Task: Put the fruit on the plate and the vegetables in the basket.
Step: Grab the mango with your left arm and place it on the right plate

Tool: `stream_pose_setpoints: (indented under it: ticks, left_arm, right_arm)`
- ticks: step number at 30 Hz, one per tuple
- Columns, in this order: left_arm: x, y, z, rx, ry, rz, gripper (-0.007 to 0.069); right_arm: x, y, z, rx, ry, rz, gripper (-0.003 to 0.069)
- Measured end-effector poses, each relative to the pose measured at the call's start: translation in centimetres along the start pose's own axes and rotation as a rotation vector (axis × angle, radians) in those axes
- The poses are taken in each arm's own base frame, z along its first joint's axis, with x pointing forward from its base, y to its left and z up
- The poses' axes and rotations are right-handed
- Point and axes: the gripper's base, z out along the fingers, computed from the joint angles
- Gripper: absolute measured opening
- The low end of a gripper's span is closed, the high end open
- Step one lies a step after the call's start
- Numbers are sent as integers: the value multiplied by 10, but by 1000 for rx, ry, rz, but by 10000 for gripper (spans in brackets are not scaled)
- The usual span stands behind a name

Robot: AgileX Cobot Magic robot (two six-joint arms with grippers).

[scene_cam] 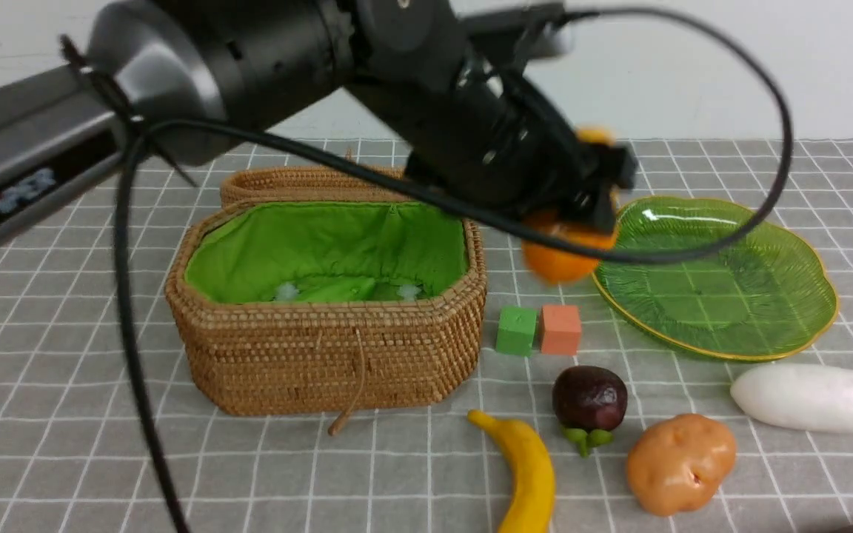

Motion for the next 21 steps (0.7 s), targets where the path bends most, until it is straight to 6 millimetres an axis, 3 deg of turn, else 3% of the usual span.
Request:
stream_pose_setpoints:
  ticks: [1, 2, 3, 4, 5, 8, 9, 10, 12, 16, 21]
  left_arm:
    - [0, 0, 2, 3, 3, 1, 542]
    - [-5, 2, 25, 37, -101, 13, 542]
    - [-5, 3, 40, 51, -152, 24, 542]
    - [-6, 2, 39, 56, -168, 25, 542]
    - [-2, 4, 62, 64, -228, 54, 542]
    - [18, 7, 110, 42, -295, 156, 542]
    - [22, 6, 116, 35, -301, 190, 542]
    - [36, 4, 138, 11, -328, 268, 542]
    - [53, 3, 160, -16, -346, 330, 542]
    - [73, 8, 186, -65, -396, 324, 542]
    - [82, 16, 197, -91, -402, 255, 542]
  right_arm:
    - [0, 0, 0, 0, 0, 0, 241]
    - [0, 0, 0, 0, 0, 0, 241]
    - [0, 0, 0, 0, 0, 0, 241]
    - [0, 0, 0, 0, 0, 0, 241]
    - [0, 0, 0, 0, 0, 0, 241]
    - [0, 0, 0, 0, 0, 0, 241]
    - [0, 0, 0, 0, 0, 0, 241]
    - [0, 0, 0, 0, 0, 0, 241]
    - [0, 0, 0, 0, 0, 0, 241]
    - [0, 0, 0, 0, 0, 0, 241]
    - [0, 0, 0, 0, 0, 0, 241]
